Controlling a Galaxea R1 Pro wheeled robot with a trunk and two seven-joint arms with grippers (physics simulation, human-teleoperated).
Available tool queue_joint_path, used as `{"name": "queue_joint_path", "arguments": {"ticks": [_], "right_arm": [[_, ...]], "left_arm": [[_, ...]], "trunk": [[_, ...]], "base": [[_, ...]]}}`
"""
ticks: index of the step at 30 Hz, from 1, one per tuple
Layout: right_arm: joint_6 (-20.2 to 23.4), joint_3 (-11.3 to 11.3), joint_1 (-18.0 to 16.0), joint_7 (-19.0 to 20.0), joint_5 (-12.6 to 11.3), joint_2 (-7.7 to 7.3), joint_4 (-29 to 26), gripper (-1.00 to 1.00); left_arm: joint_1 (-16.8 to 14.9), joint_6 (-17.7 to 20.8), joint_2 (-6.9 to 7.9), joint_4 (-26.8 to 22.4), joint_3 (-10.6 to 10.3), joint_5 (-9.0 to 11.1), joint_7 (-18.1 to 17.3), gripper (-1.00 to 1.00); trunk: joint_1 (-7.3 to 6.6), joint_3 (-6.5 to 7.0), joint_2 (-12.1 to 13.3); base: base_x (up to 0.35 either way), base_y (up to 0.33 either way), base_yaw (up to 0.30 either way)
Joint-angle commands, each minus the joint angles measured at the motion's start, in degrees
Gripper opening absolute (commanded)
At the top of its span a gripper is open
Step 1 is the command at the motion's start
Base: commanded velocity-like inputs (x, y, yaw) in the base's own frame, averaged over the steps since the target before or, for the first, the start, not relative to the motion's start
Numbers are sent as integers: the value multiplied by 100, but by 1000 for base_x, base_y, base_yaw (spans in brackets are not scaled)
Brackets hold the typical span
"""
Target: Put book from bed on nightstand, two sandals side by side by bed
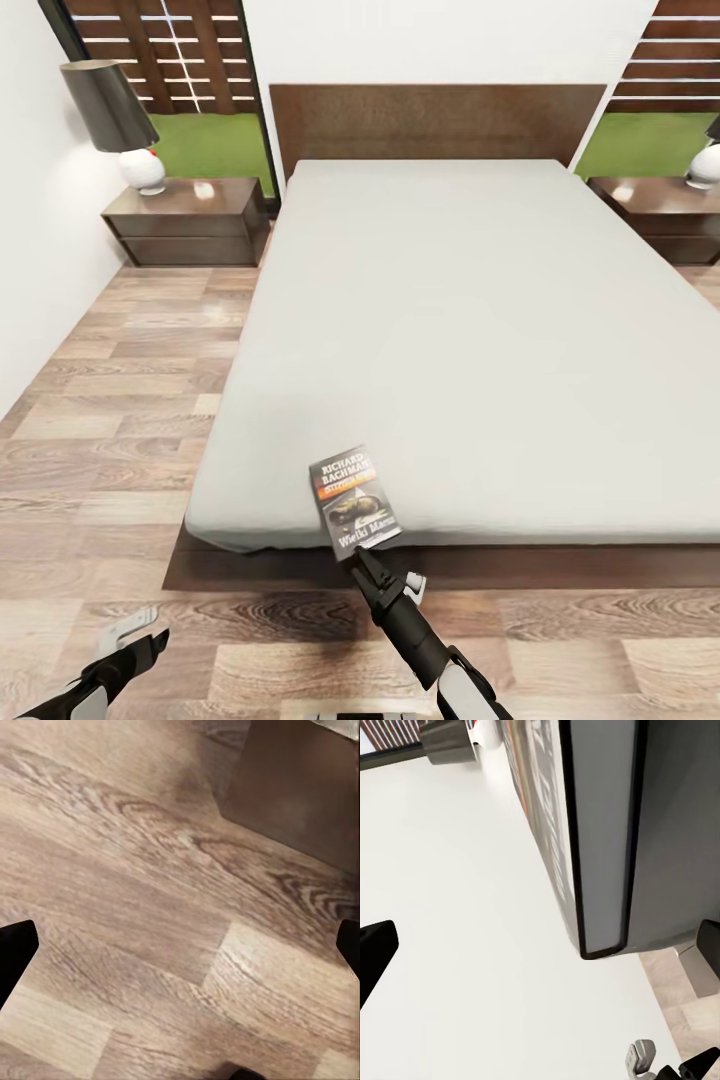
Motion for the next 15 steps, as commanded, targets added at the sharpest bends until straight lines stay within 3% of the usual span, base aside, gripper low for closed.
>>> {"name": "queue_joint_path", "arguments": {"ticks": [1, 10, 15], "right_arm": [[52, 9, -3, 12, -61, -1, 3, 100], [52, 9, -3, 10, -61, -1, 3, 100], [52, 9, -3, 11, -61, -1, 3, 100]], "left_arm": [[-4, -12, 1, 10, 41, 11, -38, 100], [-4, -12, 3, 10, 41, 11, -38, 100], [-4, -12, 7, 10, 47, 11, -38, 100]], "trunk": [[1, -3, -1], [1, -3, -1], [1, -3, -1]], "base": [[77, -38, 0], [17, -7, 0], [186, 84, 0]]}}
